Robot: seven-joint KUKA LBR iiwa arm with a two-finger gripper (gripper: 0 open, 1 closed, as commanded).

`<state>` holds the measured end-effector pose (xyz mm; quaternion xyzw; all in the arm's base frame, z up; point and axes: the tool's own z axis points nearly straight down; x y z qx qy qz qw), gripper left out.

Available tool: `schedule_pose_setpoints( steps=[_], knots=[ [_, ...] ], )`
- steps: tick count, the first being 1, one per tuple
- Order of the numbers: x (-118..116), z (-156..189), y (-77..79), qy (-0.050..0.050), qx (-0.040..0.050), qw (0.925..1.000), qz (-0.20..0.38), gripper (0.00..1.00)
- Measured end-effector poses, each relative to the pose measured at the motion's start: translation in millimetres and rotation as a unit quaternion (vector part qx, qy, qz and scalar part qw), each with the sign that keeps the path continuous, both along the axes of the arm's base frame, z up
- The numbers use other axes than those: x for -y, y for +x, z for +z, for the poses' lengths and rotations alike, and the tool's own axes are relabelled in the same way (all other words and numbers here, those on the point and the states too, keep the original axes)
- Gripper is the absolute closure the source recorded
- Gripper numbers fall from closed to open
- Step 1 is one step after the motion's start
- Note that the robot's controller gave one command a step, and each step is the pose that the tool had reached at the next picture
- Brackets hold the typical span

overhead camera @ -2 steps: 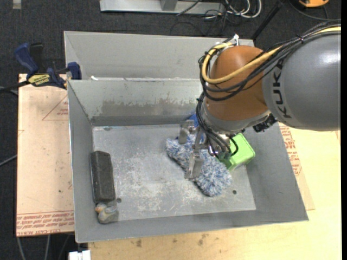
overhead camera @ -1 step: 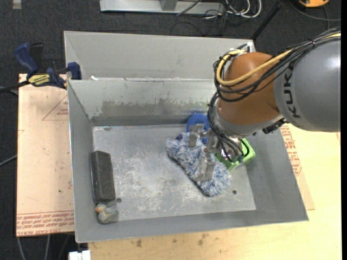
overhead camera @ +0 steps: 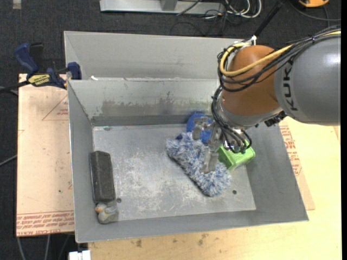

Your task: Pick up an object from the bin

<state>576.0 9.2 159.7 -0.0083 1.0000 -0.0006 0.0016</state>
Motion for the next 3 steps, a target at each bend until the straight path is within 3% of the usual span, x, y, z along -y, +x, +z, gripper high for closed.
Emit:
schedule_pose_setpoints(
  steps=[1,2,3],
  knots=[
    [-17,-39,7.3,0.001,0.0018,1.0,-0.008,0.0],
    [-21,-75,18.2,0.002,0.0017,0.9997,-0.026,1.0],
    [-21,-75,18.2,0.003,0.0017,0.9997,-0.026,1.0]
  ],
)
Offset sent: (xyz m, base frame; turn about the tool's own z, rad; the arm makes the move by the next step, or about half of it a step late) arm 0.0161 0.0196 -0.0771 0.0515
